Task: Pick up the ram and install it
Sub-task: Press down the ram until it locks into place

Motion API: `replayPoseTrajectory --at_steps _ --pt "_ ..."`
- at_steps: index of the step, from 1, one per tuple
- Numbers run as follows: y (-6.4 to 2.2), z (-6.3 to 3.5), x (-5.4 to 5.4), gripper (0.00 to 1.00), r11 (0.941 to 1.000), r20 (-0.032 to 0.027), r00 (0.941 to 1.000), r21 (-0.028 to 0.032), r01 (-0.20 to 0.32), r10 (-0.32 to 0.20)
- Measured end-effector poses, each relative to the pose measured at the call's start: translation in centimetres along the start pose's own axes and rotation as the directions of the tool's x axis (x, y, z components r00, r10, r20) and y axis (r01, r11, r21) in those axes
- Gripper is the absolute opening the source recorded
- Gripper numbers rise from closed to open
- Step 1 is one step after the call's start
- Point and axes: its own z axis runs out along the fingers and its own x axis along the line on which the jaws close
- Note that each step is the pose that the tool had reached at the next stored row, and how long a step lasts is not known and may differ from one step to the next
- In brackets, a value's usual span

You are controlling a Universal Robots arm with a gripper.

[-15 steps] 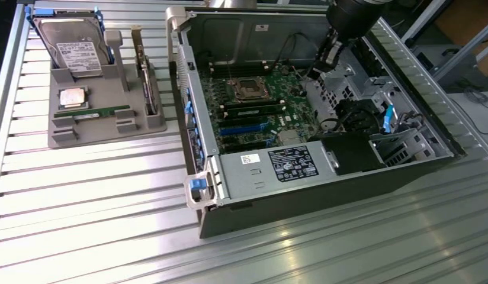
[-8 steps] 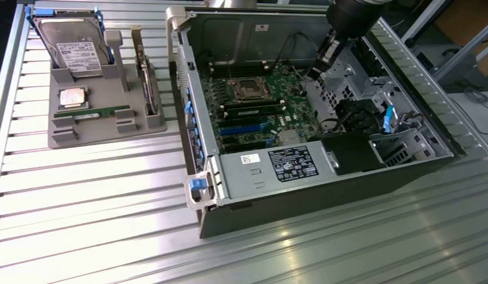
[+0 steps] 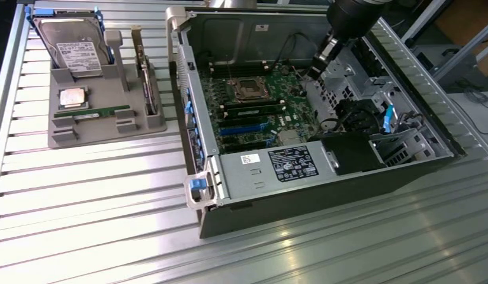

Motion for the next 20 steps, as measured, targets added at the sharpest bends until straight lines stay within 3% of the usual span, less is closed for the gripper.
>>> replayPoseTrajectory --at_steps 9,12,20 --pt "0.00 0.00 0.00 0.11 0.9941 0.0041 0.9941 0.0046 -0.108 0.108" --pt "0.00 0.00 0.00 0.11 0.9868 0.0062 0.9868 0.0070 -0.162 0.162" --pt "0.00 0.00 0.00 0.11 0.9721 0.0093 0.9721 0.0097 -0.234 0.234"
